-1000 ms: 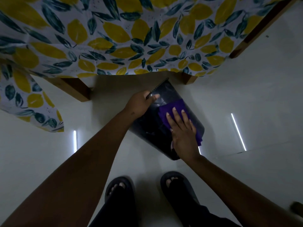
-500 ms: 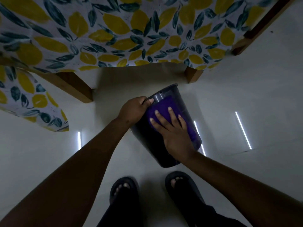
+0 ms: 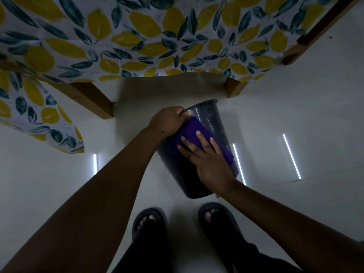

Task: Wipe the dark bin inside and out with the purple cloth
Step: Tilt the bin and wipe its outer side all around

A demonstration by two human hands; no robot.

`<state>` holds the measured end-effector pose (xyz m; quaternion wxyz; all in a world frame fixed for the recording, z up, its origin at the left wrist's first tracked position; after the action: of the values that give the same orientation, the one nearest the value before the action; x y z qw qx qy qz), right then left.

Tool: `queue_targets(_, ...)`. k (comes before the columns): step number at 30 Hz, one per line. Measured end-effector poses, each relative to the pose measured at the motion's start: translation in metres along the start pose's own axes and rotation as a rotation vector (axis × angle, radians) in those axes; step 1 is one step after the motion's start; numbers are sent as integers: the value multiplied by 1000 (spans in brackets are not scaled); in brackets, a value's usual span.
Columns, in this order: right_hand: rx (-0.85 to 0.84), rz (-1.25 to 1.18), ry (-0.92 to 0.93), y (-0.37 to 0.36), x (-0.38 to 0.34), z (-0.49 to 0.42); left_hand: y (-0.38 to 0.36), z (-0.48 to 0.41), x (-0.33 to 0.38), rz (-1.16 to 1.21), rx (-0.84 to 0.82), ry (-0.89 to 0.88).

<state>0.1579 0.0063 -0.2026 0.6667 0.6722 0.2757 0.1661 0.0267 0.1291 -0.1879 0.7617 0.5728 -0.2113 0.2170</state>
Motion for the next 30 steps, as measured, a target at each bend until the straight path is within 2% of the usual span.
queue_targets(4,10,7,-56,-11,4,29,2,1,-11,11,1,17)
queue_targets(8,-91,57,200,-24,-21,64,1,2,-9,-14,17,26)
queue_targets(10,-97,64,261,-22,-25,52,0,0,0,-13,2,15)
queue_targets(14,-14,62,134,-4,-19,9,2,2,2,61,-48,48)
queue_targets(18,28,84,17,-8,-5,37,1,4,-2,95,-44,74)
queue_targets(22,-84,97,252,-24,-19,54,1,4,-8,70,-41,69)
queue_targets(24,-49,66,278,-18,-20,40,2,7,-8,98,-51,84)
queue_targets(25,-12,55,216,-12,-17,31,3,8,-7,106,-58,89)
queue_targets(27,48,-50,-35,-2,1,19,3,8,-5,106,-58,94)
queue_targets(30,197,-374,-470,6,57,15,3,10,-4,105,-31,96)
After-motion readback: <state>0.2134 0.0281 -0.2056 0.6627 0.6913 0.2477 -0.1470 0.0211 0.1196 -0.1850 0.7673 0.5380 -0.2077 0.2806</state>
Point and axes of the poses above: each hand's wrist, its own z-axis away from the middle knuckle, its own y-axis out of the back of the hand, x = y × z, the point moved 6 cm from there along -z, towards the middle knuckle, and after that the axes turned 8 degrees about x, right-handed, at the moved point
